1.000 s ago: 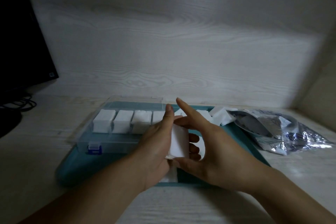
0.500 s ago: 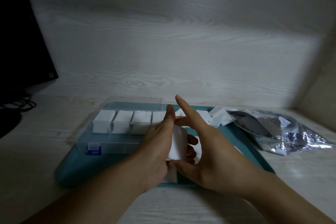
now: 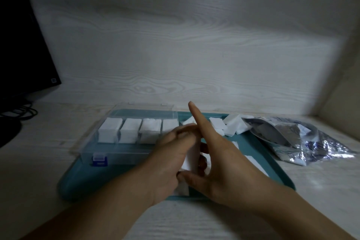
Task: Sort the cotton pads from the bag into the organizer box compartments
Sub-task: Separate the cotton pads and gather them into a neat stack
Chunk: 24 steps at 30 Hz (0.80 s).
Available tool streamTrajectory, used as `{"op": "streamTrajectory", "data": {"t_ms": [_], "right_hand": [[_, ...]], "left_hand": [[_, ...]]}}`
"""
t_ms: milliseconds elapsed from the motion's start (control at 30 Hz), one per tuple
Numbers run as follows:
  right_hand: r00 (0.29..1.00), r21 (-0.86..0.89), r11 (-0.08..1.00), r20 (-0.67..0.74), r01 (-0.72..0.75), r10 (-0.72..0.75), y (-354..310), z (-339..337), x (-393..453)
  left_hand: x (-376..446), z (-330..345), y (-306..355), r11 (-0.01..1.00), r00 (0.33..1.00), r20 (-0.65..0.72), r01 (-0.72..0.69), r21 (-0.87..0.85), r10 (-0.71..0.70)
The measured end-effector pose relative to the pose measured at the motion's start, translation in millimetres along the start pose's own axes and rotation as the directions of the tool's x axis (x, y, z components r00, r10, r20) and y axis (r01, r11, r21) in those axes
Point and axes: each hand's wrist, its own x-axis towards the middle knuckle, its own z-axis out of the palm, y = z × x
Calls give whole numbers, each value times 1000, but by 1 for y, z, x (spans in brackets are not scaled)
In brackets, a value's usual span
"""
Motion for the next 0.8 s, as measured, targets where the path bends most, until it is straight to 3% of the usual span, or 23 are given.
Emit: {"op": "streamTrajectory", "data": {"t_ms": [100,200,300,400,500,800], "right_hand": [[999,291,957,-28,-15,24,6,-12,3],[935,511,854,-247,-95,252,32,-28,11],[870,234,919,-315,-317,380,57,-36,15],[890,-101,884,-53,-457,454,64,-28,13],[893,-338,865,127,-371,433,63,-16,11],[865,-227,855,84,-467,495,58,-11,13]], "left_hand": [[-1,1,4,997,998,51,-25,-69,28],[5,-5,4,987,1000,-21,7,-161,-10],[10,-8,7,969,994,-86,43,-243,-66],[12,-8,9,966,987,-114,80,-247,-111],[13,-8,11,972,988,-115,76,-222,-103],[14,-9,7,974,988,-119,72,-214,-99]]}}
